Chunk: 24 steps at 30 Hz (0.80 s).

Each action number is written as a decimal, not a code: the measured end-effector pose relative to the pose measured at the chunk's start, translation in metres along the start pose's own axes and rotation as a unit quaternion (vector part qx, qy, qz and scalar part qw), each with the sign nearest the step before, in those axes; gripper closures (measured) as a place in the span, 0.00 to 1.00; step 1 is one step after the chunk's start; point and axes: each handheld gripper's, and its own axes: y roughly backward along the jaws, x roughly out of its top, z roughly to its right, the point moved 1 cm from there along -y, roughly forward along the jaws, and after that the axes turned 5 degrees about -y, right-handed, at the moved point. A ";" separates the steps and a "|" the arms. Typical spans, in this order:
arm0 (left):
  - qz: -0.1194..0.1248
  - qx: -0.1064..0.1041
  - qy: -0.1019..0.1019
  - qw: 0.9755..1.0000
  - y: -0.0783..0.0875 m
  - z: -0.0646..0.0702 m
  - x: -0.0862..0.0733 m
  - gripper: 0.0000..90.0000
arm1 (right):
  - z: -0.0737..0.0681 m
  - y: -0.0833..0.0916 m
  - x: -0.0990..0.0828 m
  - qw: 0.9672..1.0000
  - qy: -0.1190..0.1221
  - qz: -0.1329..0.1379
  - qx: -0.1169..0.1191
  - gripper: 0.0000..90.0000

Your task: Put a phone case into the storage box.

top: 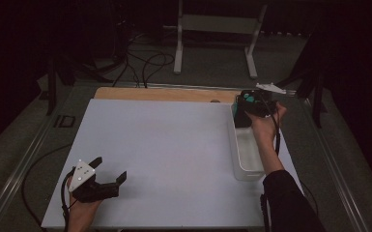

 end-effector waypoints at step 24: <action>-0.001 -0.003 0.003 1.000 -0.001 0.000 -0.001 0.00 | -0.006 -0.033 -0.013 0.999 0.014 -0.034 -0.034 0.14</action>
